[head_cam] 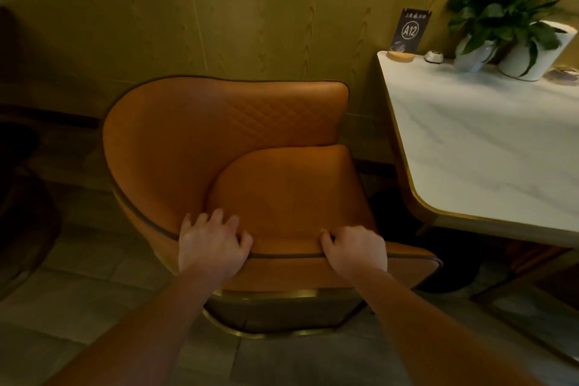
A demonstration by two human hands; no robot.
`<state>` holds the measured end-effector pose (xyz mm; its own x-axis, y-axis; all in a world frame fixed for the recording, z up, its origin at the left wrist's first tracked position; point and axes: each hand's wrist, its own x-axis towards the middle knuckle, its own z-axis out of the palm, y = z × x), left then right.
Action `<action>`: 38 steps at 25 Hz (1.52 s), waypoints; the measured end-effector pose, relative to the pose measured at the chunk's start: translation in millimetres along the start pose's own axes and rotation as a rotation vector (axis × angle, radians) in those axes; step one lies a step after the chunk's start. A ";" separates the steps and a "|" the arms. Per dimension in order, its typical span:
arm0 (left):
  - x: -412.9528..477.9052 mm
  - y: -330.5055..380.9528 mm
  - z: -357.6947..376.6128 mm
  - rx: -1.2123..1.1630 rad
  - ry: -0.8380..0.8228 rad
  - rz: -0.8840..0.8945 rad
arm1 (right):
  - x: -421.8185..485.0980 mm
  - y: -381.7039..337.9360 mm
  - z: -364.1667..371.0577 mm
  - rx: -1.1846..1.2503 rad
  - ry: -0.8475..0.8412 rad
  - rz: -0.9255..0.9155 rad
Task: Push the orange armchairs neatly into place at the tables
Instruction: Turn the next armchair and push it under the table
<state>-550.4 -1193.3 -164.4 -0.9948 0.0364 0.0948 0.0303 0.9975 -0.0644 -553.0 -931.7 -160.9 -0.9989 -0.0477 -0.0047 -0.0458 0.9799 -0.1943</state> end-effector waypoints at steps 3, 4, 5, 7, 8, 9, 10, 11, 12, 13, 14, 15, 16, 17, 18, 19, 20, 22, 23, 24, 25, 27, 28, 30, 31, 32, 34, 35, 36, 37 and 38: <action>29.8 -11.3 3.8 0.008 -0.001 0.012 | 25.4 -12.5 1.2 0.008 -0.018 0.023; 41.5 -13.8 4.1 -0.001 -0.005 0.020 | 34.8 -14.0 1.2 0.011 -0.008 0.034; 52.2 -16.7 4.6 -0.008 -0.010 0.025 | 44.4 -15.8 0.8 0.018 0.000 0.039; 73.3 -22.9 7.0 -0.009 -0.005 0.036 | 62.9 -19.7 2.4 0.031 0.004 0.047; 83.4 -25.5 8.8 -0.006 0.003 0.043 | 72.1 -21.0 3.0 0.041 0.005 0.052; 92.5 -27.6 10.5 -0.007 0.007 0.050 | 80.6 -22.3 3.1 0.046 0.008 0.059; 103.0 -28.9 12.3 -0.007 0.009 0.059 | 89.6 -23.7 3.0 0.043 0.015 0.070; 113.8 -29.8 13.5 -0.005 0.007 0.068 | 99.2 -24.5 2.8 0.037 0.021 0.079; 122.7 -31.4 14.7 -0.006 0.005 0.077 | 107.9 -24.7 2.9 0.032 0.020 0.085; 131.2 -32.5 15.4 -0.004 0.004 0.085 | 115.6 -24.1 3.0 0.030 0.019 0.091; 139.2 -32.8 16.4 0.002 0.007 0.093 | 122.3 -23.7 2.4 0.032 0.021 0.098; 145.3 -32.6 16.7 0.009 0.009 0.097 | 127.9 -23.2 2.7 0.032 0.026 0.103; 150.3 -32.5 17.0 0.015 0.012 0.099 | 132.7 -22.9 3.3 0.031 0.032 0.104; 154.7 -32.4 17.5 0.017 0.014 0.095 | 137.2 -22.8 3.9 0.029 0.036 0.104; 159.5 -32.7 18.8 0.014 0.016 0.091 | 142.1 -22.9 4.6 0.026 0.039 0.102; 163.8 -32.9 19.2 0.008 0.016 0.089 | 146.6 -22.8 5.9 0.023 0.042 0.098; 167.8 -33.0 19.5 0.004 0.017 0.090 | 150.8 -22.6 7.0 0.023 0.046 0.095; 175.1 -33.1 20.1 -0.003 0.032 0.092 | 158.0 -22.5 7.8 0.011 0.052 0.098; 178.5 -33.4 20.7 -0.009 0.035 0.091 | 161.6 -22.5 8.0 -0.004 0.051 0.100; 181.2 -33.8 20.8 -0.015 0.037 0.092 | 164.5 -22.9 7.8 -0.017 0.050 0.104; 183.3 -34.3 21.3 -0.021 0.036 0.093 | 166.7 -23.4 7.6 -0.026 0.051 0.108; 188.7 -35.2 22.1 -0.028 0.039 0.090 | 171.7 -24.5 8.9 -0.036 0.069 0.102; 191.5 -35.2 22.1 -0.029 0.039 0.086 | 174.1 -24.1 9.9 -0.036 0.082 0.095; 197.1 -34.8 21.8 -0.030 0.025 0.079 | 180.4 -22.5 11.5 -0.033 0.107 0.086; 199.0 -34.9 21.5 -0.029 0.020 0.075 | 182.8 -21.9 12.6 -0.034 0.117 0.082; 200.8 -34.9 21.2 -0.028 0.022 0.075 | 185.1 -21.0 14.3 -0.034 0.126 0.082; 203.4 -35.6 21.6 -0.032 0.019 0.077 | 188.5 -20.5 17.4 -0.033 0.141 0.081; 205.8 -35.9 21.8 -0.035 0.011 0.078 | 190.9 -20.4 18.2 -0.033 0.148 0.080; 208.3 -36.2 21.9 -0.035 0.003 0.079 | 193.3 -20.5 18.6 -0.038 0.155 0.079; 210.8 -36.2 21.3 -0.033 -0.003 0.081 | 196.1 -20.3 18.6 -0.047 0.160 0.076; 213.2 -36.2 20.5 -0.032 -0.009 0.079 | 198.9 -20.2 17.9 -0.055 0.162 0.073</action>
<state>-765.6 -1222.9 -162.2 -0.9900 0.1147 0.0816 0.1117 0.9929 -0.0400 -750.5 -964.4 -175.5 -0.9885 0.0512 0.1420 0.0303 0.9889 -0.1456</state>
